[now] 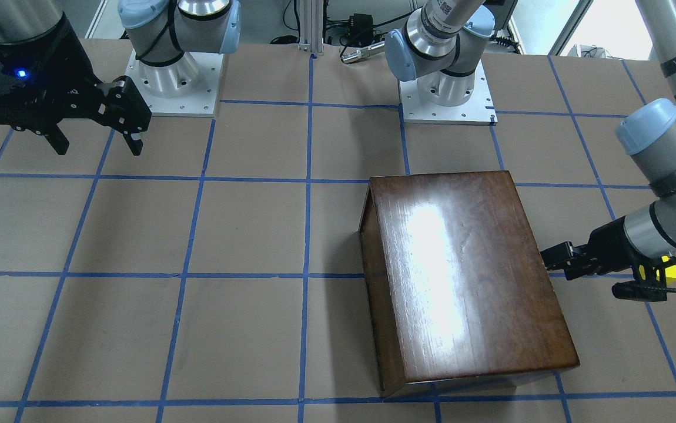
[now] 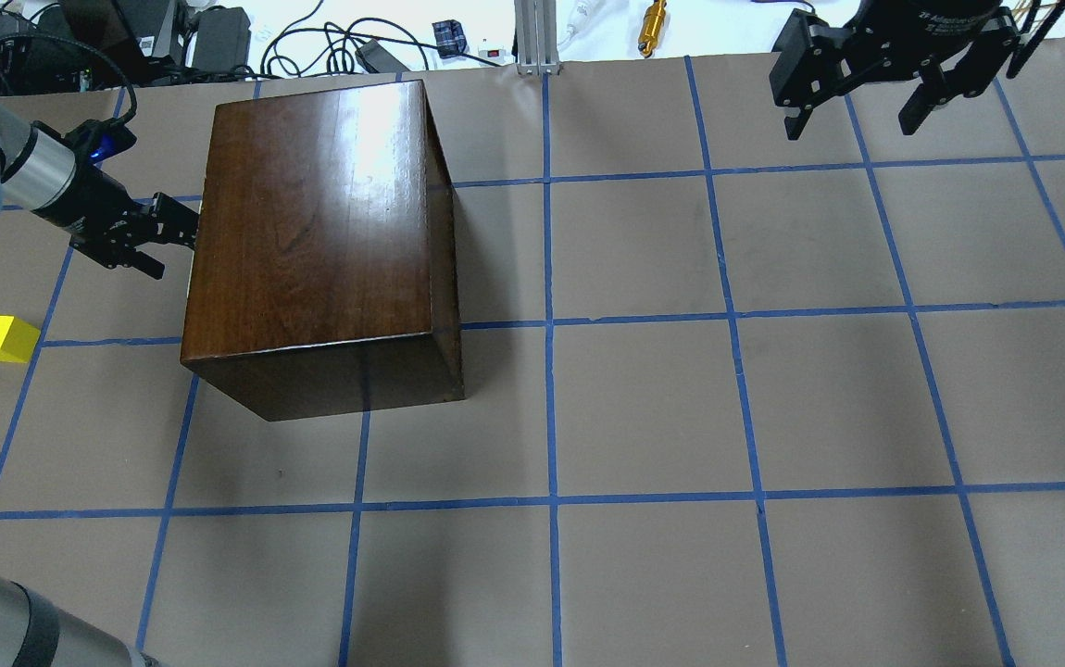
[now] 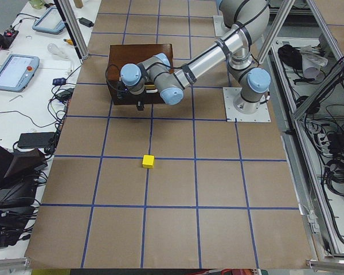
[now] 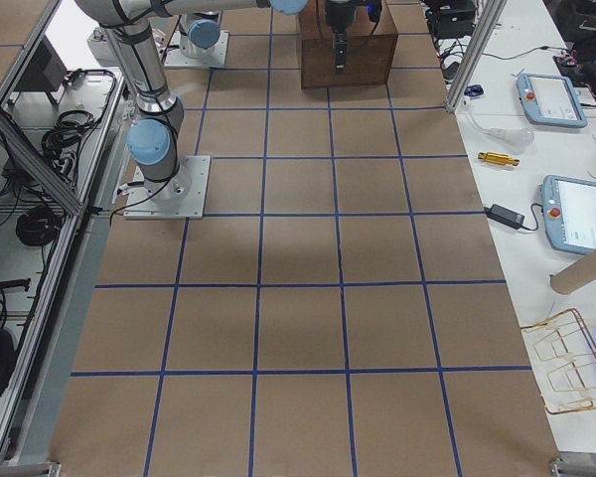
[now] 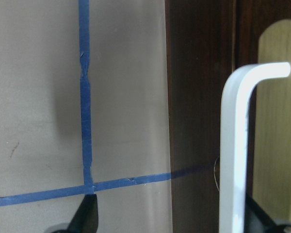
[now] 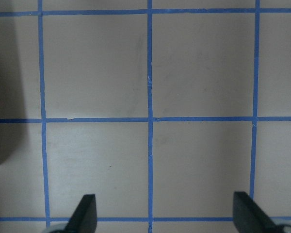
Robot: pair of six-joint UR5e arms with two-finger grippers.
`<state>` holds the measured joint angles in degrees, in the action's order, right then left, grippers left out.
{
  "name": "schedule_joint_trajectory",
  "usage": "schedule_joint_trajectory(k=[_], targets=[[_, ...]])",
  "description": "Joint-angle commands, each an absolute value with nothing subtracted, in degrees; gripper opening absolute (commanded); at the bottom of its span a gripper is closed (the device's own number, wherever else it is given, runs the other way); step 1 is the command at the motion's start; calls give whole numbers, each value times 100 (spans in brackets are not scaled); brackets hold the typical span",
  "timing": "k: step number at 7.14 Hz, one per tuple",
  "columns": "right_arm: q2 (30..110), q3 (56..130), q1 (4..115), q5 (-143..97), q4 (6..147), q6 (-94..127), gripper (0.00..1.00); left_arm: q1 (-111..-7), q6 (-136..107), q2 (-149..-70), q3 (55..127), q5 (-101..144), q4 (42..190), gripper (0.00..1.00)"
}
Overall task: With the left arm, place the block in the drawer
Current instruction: 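Pull the drawer open with the left gripper, away from the cabinet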
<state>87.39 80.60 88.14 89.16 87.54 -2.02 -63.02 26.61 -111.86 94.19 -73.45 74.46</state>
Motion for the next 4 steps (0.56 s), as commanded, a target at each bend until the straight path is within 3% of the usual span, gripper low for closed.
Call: schedule_joint_trajectory(k=[1, 4], targets=[[8745, 8060, 8815, 8921, 8754, -202, 100, -6302, 2672, -11189, 9404, -7391, 7444, 98], [8745, 8060, 8815, 8921, 8754, -202, 100, -6293, 2689, -11171, 9343, -7697, 7436, 99]])
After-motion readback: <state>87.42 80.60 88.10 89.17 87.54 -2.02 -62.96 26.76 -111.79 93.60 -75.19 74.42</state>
